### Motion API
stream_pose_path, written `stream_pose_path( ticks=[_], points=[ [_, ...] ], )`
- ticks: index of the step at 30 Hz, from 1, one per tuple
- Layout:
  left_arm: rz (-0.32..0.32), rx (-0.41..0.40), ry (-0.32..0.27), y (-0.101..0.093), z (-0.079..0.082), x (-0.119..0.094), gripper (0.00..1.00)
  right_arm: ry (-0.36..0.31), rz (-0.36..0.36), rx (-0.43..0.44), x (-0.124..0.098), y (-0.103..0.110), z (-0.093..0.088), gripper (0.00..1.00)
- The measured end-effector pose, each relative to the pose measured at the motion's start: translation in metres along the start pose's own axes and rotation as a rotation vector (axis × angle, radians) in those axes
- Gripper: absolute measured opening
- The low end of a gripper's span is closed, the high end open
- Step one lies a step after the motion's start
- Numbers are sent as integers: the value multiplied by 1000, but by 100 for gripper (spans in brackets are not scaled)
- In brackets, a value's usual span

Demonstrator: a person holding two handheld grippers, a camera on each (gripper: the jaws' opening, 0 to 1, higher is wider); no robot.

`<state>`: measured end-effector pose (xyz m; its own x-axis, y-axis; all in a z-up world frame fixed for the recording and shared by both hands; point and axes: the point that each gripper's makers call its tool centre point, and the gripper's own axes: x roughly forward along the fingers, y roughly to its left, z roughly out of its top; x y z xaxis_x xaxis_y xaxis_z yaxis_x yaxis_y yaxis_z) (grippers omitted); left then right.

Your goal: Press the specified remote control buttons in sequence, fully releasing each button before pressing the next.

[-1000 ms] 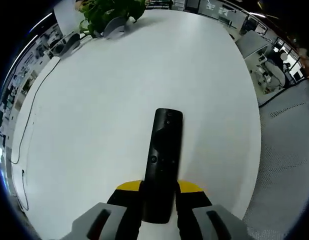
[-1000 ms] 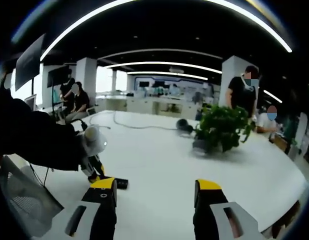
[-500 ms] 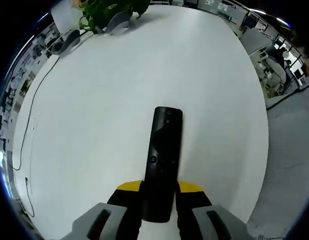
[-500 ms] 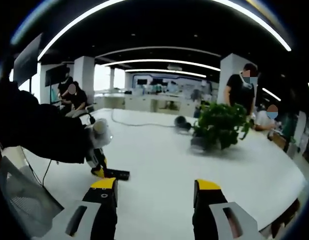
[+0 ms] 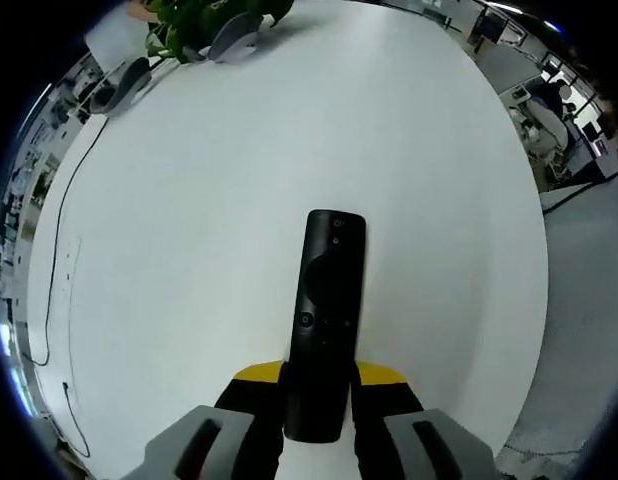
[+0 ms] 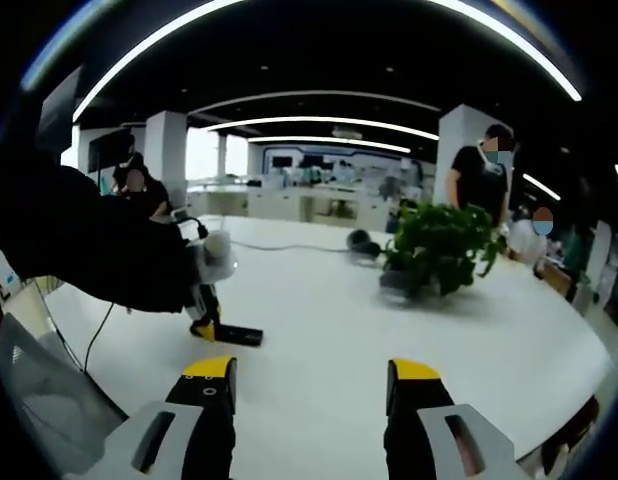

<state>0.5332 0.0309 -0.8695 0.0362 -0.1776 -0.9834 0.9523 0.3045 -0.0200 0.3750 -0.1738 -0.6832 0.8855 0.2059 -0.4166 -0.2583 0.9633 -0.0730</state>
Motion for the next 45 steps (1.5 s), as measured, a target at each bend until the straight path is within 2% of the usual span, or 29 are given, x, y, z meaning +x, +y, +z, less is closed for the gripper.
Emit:
stream_pose_path(
  ticks=[26, 37, 45],
  points=[
    [-25, 119, 71, 64, 14, 2, 24, 26, -20, -10, 1, -2, -4, 58],
    [-27, 133, 64, 86, 20, 2, 24, 42, -27, -8, 3, -3, -7, 57],
    [-29, 155, 96, 103, 25, 1, 24, 65, -24, -14, 4, -3, -11, 57]
  ],
)
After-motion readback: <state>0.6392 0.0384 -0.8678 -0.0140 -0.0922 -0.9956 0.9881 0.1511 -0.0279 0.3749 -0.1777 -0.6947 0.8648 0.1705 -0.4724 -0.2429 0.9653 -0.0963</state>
